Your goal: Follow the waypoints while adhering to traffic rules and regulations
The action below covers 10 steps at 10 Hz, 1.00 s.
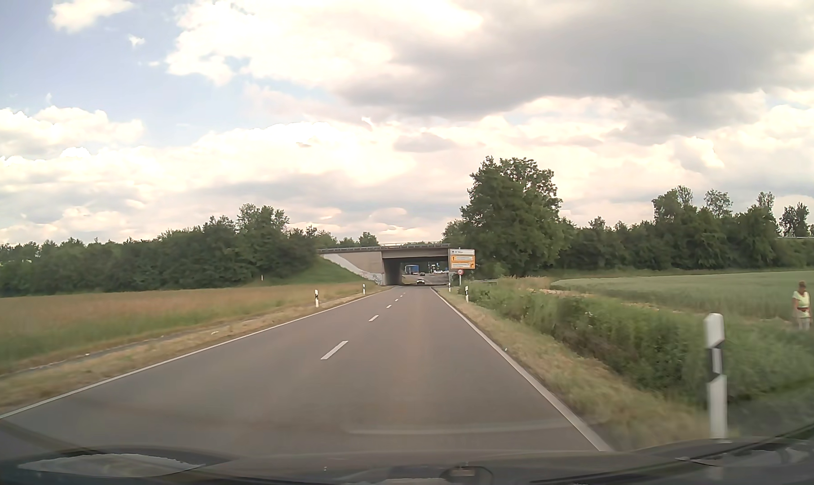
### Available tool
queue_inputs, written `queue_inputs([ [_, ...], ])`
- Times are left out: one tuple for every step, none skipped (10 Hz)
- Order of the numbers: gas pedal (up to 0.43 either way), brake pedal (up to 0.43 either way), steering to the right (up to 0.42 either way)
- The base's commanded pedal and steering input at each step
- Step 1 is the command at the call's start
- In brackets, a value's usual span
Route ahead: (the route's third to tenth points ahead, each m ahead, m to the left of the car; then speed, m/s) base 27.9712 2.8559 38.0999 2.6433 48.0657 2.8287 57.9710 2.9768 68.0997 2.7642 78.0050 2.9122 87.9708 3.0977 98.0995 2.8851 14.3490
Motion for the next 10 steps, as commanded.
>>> queue_inputs([
  [0.118, 0.000, -0.001],
  [0.118, 0.000, -0.001],
  [0.118, 0.000, -0.001],
  [0.118, 0.000, -0.002],
  [0.118, 0.000, -0.001],
  [0.118, 0.000, -0.002],
  [0.118, 0.000, -0.002],
  [0.118, 0.000, -0.002],
  [0.118, 0.000, -0.003],
  [0.118, 0.000, -0.004],
])
